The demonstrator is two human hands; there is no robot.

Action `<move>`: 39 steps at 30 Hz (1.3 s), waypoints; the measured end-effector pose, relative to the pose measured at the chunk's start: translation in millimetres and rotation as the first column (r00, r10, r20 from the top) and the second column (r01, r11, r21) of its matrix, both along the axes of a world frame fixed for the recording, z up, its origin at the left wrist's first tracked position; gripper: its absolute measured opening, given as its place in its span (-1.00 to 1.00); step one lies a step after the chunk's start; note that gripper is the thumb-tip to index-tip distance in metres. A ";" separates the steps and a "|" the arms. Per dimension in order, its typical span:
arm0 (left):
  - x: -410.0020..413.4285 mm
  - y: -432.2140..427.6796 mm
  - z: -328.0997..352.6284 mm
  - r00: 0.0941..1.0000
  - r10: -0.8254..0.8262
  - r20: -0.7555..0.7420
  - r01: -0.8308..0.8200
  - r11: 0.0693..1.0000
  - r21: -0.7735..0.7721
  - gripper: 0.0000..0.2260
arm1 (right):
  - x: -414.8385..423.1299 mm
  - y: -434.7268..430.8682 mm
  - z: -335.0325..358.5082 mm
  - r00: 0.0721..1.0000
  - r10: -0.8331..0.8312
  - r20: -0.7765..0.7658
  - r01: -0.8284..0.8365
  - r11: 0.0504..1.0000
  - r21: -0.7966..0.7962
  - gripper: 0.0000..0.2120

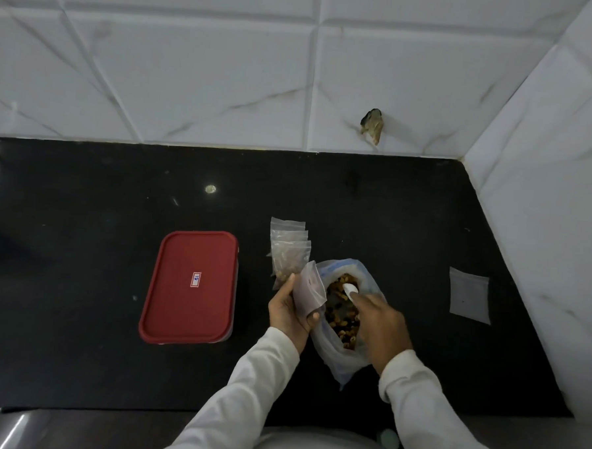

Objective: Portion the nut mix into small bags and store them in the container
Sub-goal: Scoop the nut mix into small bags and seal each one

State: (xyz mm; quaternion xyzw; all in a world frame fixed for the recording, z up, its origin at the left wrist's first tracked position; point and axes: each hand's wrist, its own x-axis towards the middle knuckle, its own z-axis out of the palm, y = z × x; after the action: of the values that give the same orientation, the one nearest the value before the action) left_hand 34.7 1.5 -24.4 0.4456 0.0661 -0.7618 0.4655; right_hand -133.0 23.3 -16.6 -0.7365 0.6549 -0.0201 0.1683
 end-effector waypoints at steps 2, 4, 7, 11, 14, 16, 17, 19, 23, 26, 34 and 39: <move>-1.8 -0.1 -2.4 1.000 -0.012 0.022 0.011 1.000 0.013 -0.61 | 3.4 -2.2 -5.4 0.996 0.062 -0.065 -0.055 0.993 0.108 -0.48; -3.7 0.3 -4.4 0.999 -0.009 0.047 0.007 1.000 0.030 -0.64 | 8.1 -1.7 -9.2 0.996 0.067 -0.064 -0.055 0.982 0.179 -0.49; -6.0 0.5 -3.4 0.999 0.013 0.041 -0.015 0.999 0.051 -0.67 | 10.0 3.7 -7.3 0.998 -0.011 0.066 0.003 0.993 0.116 -0.59; -7.2 0.1 -1.8 0.998 0.048 0.032 -0.050 0.997 0.061 -0.69 | 10.3 13.7 7.7 0.903 -0.216 0.371 0.185 0.976 0.115 -0.78; -7.7 -0.4 -2.4 0.998 0.053 0.033 -0.055 0.996 0.067 -0.68 | 8.3 10.3 13.0 0.796 -0.368 0.481 0.259 0.925 0.279 -0.82; -7.6 -0.8 -2.8 0.998 0.054 0.028 -0.056 0.997 0.061 -0.67 | 7.3 4.7 16.6 0.697 -0.523 0.491 0.311 0.837 0.450 -0.83; -7.2 -1.2 -2.7 0.998 0.056 0.021 -0.057 0.997 0.054 -0.67 | 6.9 2.1 17.2 0.656 -0.581 0.482 0.330 0.795 0.509 -0.83; -5.2 -1.3 -2.4 0.998 0.058 0.010 -0.058 0.997 0.050 -0.69 | 5.6 -0.1 16.8 0.589 -0.653 0.476 0.360 0.739 0.570 -0.83; -1.9 0.2 -3.3 0.999 0.045 0.012 -0.046 0.998 0.051 -0.64 | -0.3 -0.2 23.9 0.431 -0.735 0.523 0.417 0.677 0.607 -0.82; 1.4 2.0 -4.1 0.998 0.059 -0.024 -0.058 0.998 0.041 -0.65 | -8.0 2.0 33.8 0.412 -0.736 0.537 0.414 0.676 0.609 -0.82; 0.9 4.4 7.8 1.000 0.002 -0.024 -0.003 1.000 -0.015 -0.59 | -8.8 14.3 83.0 0.130 -0.675 0.726 0.382 0.710 0.592 -0.82; -2.7 3.0 6.2 1.000 -0.005 -0.017 0.004 0.998 -0.059 -0.48 | 13.4 14.5 110.1 0.184 -0.518 0.836 0.355 0.828 0.435 -0.82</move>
State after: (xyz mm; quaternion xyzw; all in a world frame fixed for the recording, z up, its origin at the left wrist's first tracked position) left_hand 32.0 4.5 -18.2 0.4255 0.0467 -0.7681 0.4762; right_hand -119.6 37.9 93.5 -0.3543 0.6165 -0.4379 0.5501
